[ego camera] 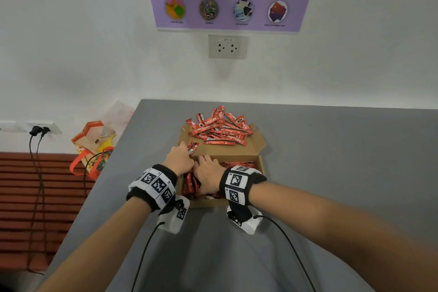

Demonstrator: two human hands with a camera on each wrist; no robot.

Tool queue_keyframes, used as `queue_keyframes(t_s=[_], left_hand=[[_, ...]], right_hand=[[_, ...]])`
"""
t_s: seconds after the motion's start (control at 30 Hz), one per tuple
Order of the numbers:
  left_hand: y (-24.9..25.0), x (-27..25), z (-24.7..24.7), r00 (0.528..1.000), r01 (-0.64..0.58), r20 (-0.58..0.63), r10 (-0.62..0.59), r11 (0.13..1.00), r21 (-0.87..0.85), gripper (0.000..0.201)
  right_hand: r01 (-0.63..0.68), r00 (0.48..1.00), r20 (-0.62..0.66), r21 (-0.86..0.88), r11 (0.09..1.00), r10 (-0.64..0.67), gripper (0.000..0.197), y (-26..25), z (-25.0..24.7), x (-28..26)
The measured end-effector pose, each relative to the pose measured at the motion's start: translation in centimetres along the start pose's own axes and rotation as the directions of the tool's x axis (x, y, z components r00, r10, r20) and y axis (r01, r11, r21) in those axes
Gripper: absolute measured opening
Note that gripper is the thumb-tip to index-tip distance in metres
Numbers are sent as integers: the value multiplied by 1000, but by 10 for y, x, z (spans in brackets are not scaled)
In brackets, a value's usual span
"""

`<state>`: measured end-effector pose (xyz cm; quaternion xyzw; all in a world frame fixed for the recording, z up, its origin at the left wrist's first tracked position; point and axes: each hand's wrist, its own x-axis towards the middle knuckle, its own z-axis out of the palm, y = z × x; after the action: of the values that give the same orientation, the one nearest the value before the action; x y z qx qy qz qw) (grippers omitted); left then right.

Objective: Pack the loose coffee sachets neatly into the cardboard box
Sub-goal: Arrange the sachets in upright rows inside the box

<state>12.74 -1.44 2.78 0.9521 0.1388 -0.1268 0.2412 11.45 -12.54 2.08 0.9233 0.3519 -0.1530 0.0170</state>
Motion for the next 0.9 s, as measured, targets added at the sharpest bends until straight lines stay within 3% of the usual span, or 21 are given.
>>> queue_keyframes(t_s=[0.23,0.43,0.6,0.9], left_hand=[[-4,0,-5,1000,-29,-13,28,998,-64,31],[0,-4,-14,996,-51,-73,43,991,-121,20],[5,-9,-19,992,-86,-108,66,977,-195,19],[12,-17,-27,944,-238,-293,148,925,-298,13]], right_hand=[[-1,1000,-8,11,1000,1,58,-7,2,8],[71,991,-125,227,971,-44,33,-1,-4,2],[77,980,-196,443,893,13,14,7,-7,-1],[212,925,-376,642,737,61,24,10,-13,-14]])
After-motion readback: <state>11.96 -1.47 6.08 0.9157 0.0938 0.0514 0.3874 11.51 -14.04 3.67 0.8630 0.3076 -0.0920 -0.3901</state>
